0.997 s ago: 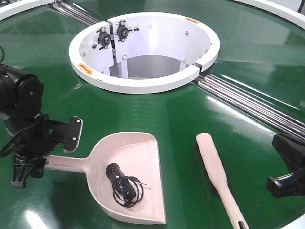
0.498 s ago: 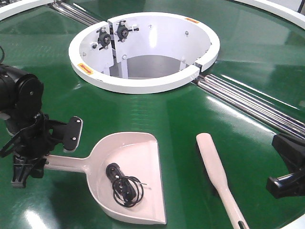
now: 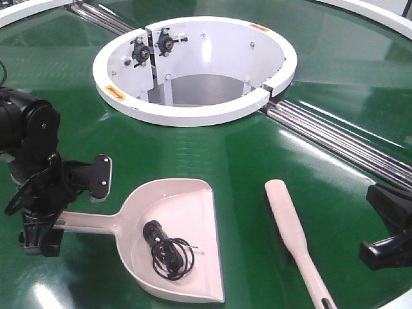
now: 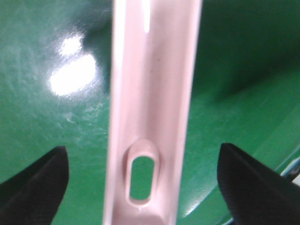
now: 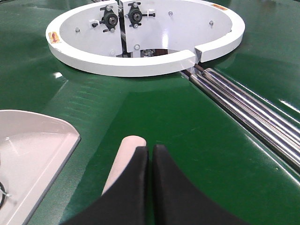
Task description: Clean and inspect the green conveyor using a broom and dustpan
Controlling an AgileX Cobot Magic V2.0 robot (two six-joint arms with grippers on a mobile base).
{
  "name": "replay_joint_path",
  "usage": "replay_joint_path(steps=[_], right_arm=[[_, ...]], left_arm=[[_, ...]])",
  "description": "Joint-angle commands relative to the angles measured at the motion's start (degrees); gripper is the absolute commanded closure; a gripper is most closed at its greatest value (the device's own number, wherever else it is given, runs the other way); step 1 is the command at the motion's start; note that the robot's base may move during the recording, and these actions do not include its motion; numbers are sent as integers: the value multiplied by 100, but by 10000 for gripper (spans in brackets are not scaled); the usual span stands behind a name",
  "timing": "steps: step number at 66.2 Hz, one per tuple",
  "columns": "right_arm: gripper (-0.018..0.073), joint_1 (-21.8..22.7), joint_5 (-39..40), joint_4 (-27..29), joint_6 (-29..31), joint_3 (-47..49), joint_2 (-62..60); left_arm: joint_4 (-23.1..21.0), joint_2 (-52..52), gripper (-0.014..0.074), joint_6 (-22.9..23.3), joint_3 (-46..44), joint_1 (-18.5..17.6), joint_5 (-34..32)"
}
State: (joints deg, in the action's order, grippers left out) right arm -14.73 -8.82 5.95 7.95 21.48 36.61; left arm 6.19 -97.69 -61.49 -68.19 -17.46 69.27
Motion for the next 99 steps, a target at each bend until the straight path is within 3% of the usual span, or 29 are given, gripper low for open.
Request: replay_joint_path(steps=[1,18,27,35,44,49,55,62,71,83,91,99], right_arm=[[569,5,352,-9,4,160,-15],[569,5,352,-9,4,160,-15],[569,5,352,-9,4,160,-15],[569,5,352,-9,4,160,-15],[565,5,352,-9,4,160,-15],[564,5,377,-9,4,160,-15],[565,5,573,-9,4,145,-15],[565,5,1107,67,-64,-102,-133],[565,5,1674,178,-190,-566,-382],[565,5,1647,178,-184,-725,-456],[565,5,1629,178,-190,-725,-456],[565,5,1629,178,-190,-725,-456]], left_arm=[[-26,422,-16,304,-154,-46,168],[-14,1375,71,762,-320,-46,51],[204,1818,176,1163,-795,-46,15],[279,2093,349,1926,-1341,-46,-80],[265,2415,622,2672,-1565,-46,-642],[218,2606,622,3079,-1553,-46,-1033],[205,2833,620,3903,-1492,-46,-1538],[-127,3401,620,4317,-854,-46,-2549],[-925,4378,620,4319,725,-46,-4223],[-1781,5648,620,4319,3065,-46,-6233],[-1929,6220,620,4319,4059,-46,-6927],[-1921,6570,620,4319,4516,-46,-7029]])
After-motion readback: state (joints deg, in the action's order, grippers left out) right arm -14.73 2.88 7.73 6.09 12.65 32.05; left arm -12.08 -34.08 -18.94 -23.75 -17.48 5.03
